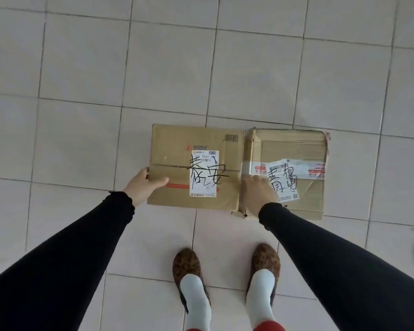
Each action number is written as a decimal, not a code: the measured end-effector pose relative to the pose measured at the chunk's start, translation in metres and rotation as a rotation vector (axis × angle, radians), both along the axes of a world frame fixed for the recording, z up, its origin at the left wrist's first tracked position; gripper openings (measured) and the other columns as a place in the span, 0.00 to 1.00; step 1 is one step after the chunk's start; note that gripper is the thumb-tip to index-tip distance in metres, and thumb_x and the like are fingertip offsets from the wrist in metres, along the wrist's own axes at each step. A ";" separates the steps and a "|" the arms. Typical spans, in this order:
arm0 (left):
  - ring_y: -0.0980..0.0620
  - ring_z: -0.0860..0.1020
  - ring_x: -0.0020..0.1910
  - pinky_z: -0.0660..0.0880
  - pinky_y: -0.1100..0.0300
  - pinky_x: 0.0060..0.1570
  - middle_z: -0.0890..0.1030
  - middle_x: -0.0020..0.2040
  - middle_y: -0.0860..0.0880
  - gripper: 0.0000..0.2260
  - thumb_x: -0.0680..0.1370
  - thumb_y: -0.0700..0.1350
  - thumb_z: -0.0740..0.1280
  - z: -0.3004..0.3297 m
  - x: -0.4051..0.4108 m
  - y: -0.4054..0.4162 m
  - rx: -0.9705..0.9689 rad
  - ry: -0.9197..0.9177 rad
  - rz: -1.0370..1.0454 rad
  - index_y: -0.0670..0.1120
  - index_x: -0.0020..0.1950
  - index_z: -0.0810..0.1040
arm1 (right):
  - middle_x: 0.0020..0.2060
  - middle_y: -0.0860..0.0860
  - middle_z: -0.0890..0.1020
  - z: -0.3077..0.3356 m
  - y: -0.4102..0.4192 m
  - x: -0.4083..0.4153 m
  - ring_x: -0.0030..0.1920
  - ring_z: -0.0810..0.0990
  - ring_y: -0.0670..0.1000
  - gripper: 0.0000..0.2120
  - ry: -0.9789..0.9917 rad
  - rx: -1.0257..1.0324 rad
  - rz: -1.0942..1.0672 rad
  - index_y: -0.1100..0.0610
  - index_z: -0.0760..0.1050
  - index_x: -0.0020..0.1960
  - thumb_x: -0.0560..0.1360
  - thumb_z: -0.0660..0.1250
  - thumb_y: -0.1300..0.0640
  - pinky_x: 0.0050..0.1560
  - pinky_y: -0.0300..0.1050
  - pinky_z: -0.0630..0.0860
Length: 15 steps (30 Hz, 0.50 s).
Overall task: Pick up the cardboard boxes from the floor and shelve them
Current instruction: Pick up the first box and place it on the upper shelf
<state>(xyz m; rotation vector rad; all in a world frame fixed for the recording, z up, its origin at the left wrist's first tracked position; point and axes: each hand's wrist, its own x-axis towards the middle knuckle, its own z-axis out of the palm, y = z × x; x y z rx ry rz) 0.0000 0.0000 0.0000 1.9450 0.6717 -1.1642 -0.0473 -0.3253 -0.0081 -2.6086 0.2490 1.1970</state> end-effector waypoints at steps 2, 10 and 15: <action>0.55 0.77 0.64 0.73 0.60 0.61 0.79 0.68 0.53 0.34 0.74 0.60 0.74 -0.008 0.002 -0.004 -0.059 0.020 0.090 0.49 0.76 0.68 | 0.59 0.56 0.77 -0.010 0.004 0.000 0.62 0.72 0.61 0.21 -0.035 -0.023 0.051 0.56 0.68 0.67 0.74 0.59 0.62 0.62 0.53 0.71; 0.55 0.79 0.61 0.74 0.60 0.55 0.81 0.64 0.54 0.28 0.75 0.56 0.76 0.064 0.004 -0.010 -0.174 -0.038 0.263 0.52 0.71 0.69 | 0.60 0.56 0.74 0.045 0.007 0.011 0.62 0.72 0.59 0.18 -0.058 0.043 -0.037 0.60 0.71 0.64 0.75 0.61 0.67 0.59 0.50 0.72; 0.52 0.80 0.65 0.76 0.50 0.65 0.82 0.65 0.54 0.27 0.74 0.63 0.73 0.204 0.040 -0.011 -0.333 -0.080 0.358 0.58 0.69 0.69 | 0.52 0.52 0.76 0.169 -0.004 0.044 0.52 0.78 0.56 0.14 -0.188 0.125 -0.141 0.56 0.74 0.56 0.75 0.58 0.67 0.50 0.51 0.78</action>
